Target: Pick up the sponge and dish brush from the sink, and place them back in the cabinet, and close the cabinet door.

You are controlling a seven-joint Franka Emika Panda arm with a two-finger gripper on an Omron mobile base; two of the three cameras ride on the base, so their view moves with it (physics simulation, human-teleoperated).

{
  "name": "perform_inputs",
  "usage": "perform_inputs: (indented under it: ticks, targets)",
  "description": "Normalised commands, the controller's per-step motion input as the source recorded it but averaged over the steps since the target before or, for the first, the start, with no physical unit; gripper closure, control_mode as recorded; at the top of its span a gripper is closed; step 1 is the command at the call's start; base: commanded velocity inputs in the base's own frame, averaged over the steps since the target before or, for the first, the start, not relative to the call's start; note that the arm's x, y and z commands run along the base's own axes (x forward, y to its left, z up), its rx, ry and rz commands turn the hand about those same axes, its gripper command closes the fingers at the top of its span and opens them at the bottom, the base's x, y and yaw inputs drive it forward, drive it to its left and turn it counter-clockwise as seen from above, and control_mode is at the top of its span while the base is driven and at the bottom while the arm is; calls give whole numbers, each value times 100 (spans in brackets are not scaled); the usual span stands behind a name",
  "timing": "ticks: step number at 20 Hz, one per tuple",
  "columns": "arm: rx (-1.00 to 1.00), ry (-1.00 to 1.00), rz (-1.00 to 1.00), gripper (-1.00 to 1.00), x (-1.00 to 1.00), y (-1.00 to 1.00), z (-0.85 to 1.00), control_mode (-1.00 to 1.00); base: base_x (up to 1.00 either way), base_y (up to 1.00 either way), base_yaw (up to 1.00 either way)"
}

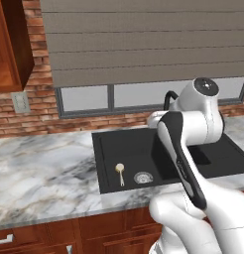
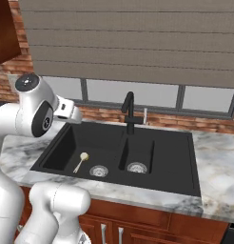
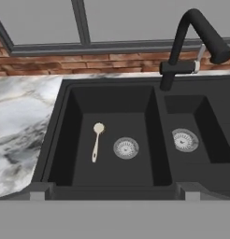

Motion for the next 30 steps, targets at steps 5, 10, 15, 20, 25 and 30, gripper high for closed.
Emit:
perform_inputs:
  ticks: [5,10,15,20,25,30]
  targets:
    - [0,3,0,-100,22,3,-20,-100,0,0,0]
    - [0,2,0,-100,28,5,-18,-100,0,0,0]
    - [1,2,0,-100,22,2,-19,-100,0,0,0]
    - [0,0,0,-100,16,0,-28,-100,0,0,0]
    - [0,1,0,-100,17,3,-31,-100,0,0,0]
    - [0,1,0,-100,21,8,-32,-100,0,0,0]
